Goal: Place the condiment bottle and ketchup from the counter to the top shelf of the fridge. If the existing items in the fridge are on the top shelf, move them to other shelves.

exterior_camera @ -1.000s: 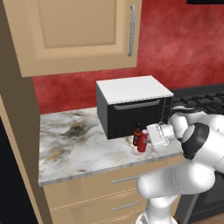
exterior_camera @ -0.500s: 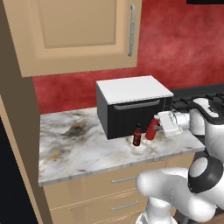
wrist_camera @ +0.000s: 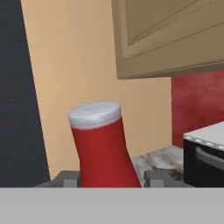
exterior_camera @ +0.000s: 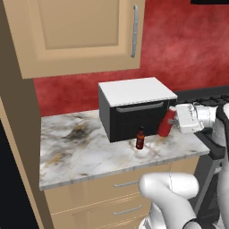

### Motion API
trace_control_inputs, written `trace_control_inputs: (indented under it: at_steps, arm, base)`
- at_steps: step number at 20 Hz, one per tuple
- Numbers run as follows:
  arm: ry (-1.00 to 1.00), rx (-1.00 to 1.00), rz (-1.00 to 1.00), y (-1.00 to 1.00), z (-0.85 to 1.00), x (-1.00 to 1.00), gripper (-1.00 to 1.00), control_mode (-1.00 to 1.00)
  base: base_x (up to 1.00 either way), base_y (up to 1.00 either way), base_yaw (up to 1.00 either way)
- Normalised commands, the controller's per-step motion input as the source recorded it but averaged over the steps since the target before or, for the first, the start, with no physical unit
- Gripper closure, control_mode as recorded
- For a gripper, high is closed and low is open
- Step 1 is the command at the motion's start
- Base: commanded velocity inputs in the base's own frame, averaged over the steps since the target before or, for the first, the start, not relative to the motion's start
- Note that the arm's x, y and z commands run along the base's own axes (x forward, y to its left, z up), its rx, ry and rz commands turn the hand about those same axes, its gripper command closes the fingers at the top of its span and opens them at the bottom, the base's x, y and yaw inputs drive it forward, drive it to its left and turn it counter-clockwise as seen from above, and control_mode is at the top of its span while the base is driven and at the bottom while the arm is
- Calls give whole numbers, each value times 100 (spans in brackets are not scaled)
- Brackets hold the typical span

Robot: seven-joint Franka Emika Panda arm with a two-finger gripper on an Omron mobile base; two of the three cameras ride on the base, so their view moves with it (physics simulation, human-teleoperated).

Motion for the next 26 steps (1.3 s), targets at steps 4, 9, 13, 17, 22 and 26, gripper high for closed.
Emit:
trace_control_inputs:
  at_steps: [4,9,13,17,22,26]
  arm:
    - [0,-5,-4,5,100,-96,100,-100]
    - [5,-8,0,27,98,-83,100,-100]
    - [2,-2,8,58,71,-41,100,-100]
    - [0,6,3,19,-5,-19,100,-100]
    - [0,0,0,0,0,0,100,100]
    - [0,0,0,0,0,0,100,100]
  base:
    - [0,0,0]
    - [0,0,0]
    - [0,0,0]
    - [0,0,0]
    - [-100,-18,16]
    - [-100,-53,24]
